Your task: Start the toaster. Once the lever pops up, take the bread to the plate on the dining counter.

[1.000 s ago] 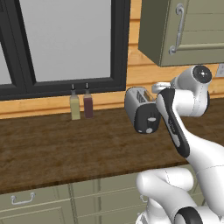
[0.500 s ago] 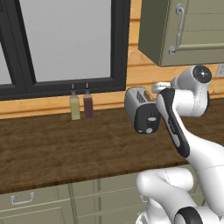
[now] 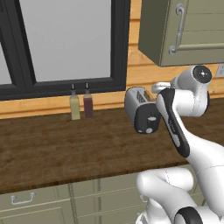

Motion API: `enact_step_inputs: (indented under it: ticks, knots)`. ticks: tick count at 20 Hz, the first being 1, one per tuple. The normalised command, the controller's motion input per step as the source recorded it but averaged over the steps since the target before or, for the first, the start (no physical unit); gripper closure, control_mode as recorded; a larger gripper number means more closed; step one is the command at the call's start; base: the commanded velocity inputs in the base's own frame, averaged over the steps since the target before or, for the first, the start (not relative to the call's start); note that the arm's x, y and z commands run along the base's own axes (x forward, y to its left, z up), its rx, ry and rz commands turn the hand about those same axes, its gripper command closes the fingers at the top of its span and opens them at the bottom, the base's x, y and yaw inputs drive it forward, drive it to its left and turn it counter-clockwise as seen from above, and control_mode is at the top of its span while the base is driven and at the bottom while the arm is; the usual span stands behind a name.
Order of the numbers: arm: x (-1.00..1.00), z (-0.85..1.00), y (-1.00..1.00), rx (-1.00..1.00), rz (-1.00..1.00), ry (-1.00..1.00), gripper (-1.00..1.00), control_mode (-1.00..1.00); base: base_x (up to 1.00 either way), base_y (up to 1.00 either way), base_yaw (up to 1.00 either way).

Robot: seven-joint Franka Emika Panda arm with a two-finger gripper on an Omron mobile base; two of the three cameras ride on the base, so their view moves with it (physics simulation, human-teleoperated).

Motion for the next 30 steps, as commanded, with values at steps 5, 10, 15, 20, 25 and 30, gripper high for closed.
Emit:
enact_step_inputs:
  ticks: [5,10,15,20,25,30]
  knots:
    - [0.00,0.00,0.00,0.00,0.00,0.00,-1.00,-1.00,0.00,0.00,0.00]
    - [0.00,0.00,0.00,0.00,0.00,0.00,-1.00,-1.00,0.00,0.00,0.00]
    - [-0.02,0.00,-0.01,0.00,0.00,0.00,-1.00,-1.00,0.00,0.00,0.00]
    - [-0.01,-0.03,-0.17,0.00,0.00,0.00,-1.00,-1.00,0.00,0.00,0.00]
    - [-0.02,-0.25,-0.26,0.10,0.00,0.00,-1.00,-1.00,0.00,0.00,0.00]
    - [0.00,-0.28,-0.17,0.07,0.00,0.00,-1.00,-1.00,0.00,0.00,0.00]
